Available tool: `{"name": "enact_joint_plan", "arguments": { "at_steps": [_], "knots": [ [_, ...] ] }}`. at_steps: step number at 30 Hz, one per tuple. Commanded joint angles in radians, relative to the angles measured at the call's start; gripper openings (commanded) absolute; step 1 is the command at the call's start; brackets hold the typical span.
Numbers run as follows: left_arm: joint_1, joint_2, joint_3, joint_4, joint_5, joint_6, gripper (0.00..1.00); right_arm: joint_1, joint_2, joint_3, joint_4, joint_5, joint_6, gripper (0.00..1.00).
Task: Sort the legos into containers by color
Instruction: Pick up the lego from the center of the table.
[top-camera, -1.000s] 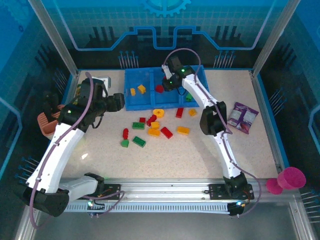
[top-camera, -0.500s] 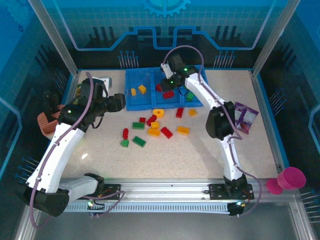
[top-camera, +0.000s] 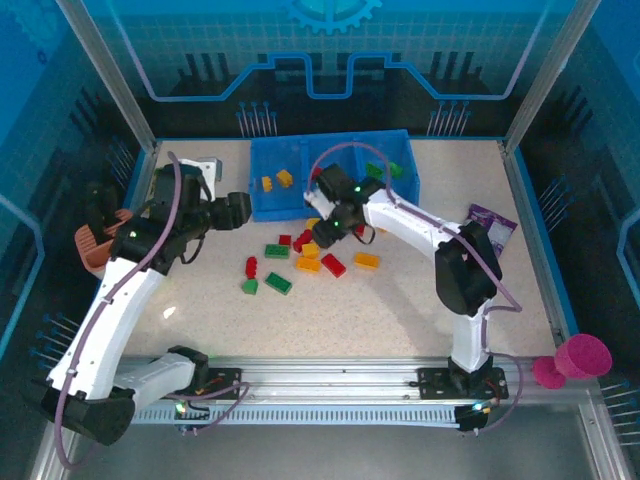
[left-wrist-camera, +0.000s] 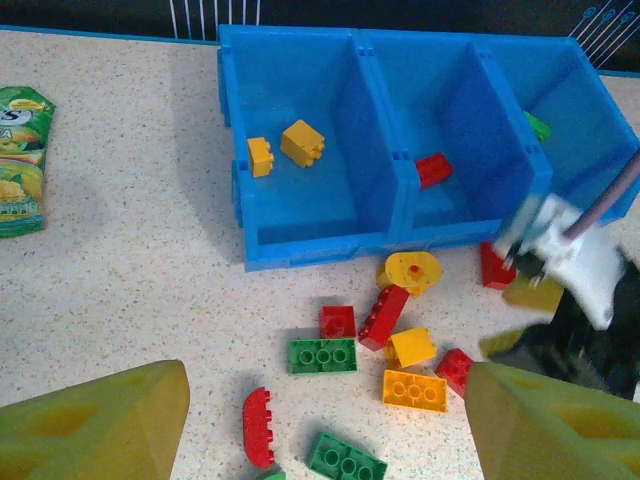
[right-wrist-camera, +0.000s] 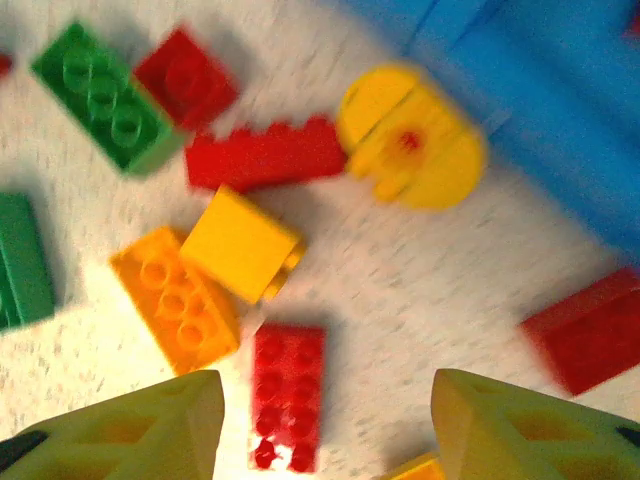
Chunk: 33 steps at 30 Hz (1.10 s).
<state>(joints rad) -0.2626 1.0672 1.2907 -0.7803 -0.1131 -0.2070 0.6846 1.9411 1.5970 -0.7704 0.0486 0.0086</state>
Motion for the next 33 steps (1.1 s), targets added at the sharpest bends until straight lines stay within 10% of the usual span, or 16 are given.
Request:
{"name": "enact_joint_plan", "arguments": {
  "at_steps": [1, 20, 33],
  "knots": [
    [0.003, -0.015, -0.019, 0.016, 0.023, 0.018, 0.74, 0.022, -0.042, -0.085, 0.04, 0.015, 0.05, 0.59],
    [0.003, -0.002, -0.018, 0.005, 0.01, 0.028, 0.77, 0.07, 0.125, -0.114, 0.076, 0.116, 0.04, 0.6],
    [0.003, 0.012, -0.038, 0.016, 0.0, 0.024, 0.77, 0.038, 0.053, -0.085, 0.025, 0.145, -0.028, 0.32]
  ]
}}
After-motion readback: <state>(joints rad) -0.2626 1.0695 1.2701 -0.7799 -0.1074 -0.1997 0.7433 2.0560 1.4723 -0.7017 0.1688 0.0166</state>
